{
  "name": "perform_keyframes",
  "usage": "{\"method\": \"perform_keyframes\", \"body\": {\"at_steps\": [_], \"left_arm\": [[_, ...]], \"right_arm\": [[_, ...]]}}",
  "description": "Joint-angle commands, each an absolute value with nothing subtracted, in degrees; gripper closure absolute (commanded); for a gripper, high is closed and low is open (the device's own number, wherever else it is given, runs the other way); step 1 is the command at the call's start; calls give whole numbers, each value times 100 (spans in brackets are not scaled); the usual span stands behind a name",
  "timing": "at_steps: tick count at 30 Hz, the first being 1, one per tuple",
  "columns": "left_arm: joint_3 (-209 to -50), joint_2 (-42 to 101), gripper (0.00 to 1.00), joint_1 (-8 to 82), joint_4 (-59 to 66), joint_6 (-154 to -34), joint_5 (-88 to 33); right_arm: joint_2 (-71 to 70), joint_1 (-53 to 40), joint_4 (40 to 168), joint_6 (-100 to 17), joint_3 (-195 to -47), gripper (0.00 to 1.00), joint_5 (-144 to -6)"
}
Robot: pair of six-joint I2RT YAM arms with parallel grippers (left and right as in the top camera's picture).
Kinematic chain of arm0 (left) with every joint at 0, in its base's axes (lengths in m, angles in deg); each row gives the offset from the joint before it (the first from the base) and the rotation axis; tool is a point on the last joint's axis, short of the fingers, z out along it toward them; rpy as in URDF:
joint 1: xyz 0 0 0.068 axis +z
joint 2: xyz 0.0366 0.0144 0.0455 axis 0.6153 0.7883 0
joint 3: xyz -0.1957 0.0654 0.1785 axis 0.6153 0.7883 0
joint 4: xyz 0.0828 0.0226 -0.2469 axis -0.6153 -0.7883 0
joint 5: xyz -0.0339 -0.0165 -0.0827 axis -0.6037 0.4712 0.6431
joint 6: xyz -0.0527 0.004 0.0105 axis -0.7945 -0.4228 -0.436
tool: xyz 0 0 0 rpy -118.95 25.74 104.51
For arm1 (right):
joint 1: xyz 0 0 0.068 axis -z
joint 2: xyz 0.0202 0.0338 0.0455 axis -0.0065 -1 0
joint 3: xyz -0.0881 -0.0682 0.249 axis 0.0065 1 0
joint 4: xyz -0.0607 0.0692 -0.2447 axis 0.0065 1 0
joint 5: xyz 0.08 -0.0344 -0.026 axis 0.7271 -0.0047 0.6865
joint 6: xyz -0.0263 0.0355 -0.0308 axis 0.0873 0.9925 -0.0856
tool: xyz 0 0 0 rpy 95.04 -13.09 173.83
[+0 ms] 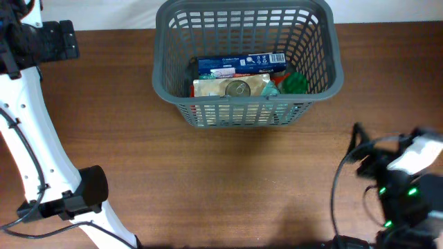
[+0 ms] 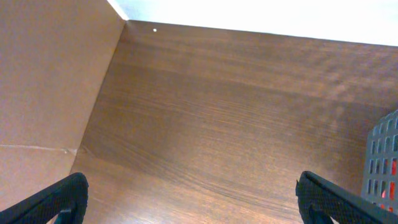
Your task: Pack container
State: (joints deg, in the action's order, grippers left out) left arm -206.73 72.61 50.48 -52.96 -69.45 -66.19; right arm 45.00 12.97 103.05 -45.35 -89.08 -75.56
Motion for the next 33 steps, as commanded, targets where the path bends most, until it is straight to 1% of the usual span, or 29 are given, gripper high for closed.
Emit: {"method": "perform_keyframes", "body": {"at_steps": [1,7,12,18,23,33], "left_arm": [[-20656,7285,1,5079,-5296,-6995,-6555],[-20656,7285,1,5077,-5296,-6995,-6555],[-20656,7285,1,5079,-5296,-6995,-6555],[-20656,7285,1,5079,-5296,-6995,-6555],[-20656,7285,1,5079,-5296,-6995,-6555],[-20656,7285,1,5079,-5296,-6995,-6555]], "right_arm": [[5228,1092,10224,-4586,-8185,1,-7667],[6369,668,10213,-4586,-6817,1,-7794],[7053,335,10183,-4586,-6073,1,-7794],[7042,-32,10040,-4588,-5818,1,-7796],[7042,-32,9995,-4588,-5505,1,-7864],[7040,-32,9922,-4588,-5510,1,-7901]]}}
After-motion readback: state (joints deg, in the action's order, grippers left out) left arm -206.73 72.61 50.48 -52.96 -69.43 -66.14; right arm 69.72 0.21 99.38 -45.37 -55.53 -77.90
